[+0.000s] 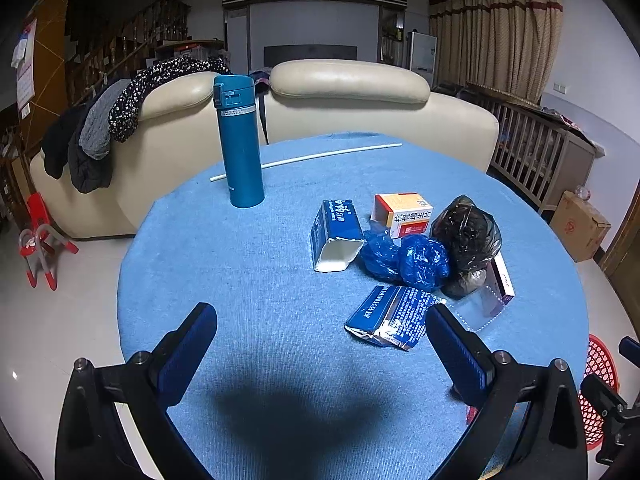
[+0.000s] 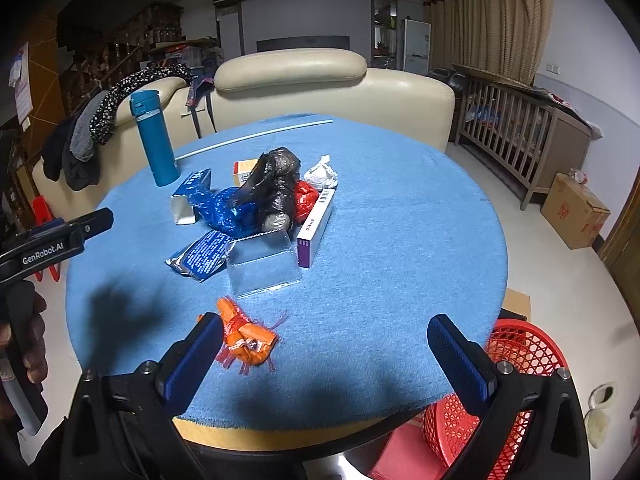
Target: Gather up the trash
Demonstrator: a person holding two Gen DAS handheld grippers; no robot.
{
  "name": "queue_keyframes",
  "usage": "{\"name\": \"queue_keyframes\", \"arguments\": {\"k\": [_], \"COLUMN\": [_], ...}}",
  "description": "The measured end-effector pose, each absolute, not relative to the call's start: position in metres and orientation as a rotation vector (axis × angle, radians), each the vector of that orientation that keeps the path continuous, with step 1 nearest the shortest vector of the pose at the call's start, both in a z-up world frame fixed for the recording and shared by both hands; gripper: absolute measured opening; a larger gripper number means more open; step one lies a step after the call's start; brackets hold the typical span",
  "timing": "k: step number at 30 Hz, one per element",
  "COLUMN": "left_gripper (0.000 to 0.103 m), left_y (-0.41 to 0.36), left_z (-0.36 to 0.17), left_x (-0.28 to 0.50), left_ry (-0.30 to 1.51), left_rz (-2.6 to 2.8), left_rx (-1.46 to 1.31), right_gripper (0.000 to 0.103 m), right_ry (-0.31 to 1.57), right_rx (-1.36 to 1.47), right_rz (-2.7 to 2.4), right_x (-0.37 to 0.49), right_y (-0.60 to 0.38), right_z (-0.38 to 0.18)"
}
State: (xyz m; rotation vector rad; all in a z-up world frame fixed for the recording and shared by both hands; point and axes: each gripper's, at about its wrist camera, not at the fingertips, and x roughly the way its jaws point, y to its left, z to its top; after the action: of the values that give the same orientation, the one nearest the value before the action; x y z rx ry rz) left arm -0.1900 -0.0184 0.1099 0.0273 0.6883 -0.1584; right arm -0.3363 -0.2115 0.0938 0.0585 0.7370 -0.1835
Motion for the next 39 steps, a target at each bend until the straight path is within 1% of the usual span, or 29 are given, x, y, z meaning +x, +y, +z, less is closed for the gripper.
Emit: {"name": "queue_keyframes", "arguments": {"k": [21,39], "left_gripper": [0.103,0.103], "left_y": [-0.019,-0.02], "left_z": [0.1,0.099], "left_x": [-0.19,-0.19], "left_ry": [0.711,0.706], "left_rz": [-0.17,-0.175], "left_rx": [0.027,0.026], "right_gripper": [0.102,0.102], "right_ry": [0.771,0.771], "right_rx": [0.032,0.031], "right_rz": [-0.069,-0.074], "right_x": [-0.336,-0.334], "right_y": [-0.194,-0.194], "right_z": [0.076,0.074]}}
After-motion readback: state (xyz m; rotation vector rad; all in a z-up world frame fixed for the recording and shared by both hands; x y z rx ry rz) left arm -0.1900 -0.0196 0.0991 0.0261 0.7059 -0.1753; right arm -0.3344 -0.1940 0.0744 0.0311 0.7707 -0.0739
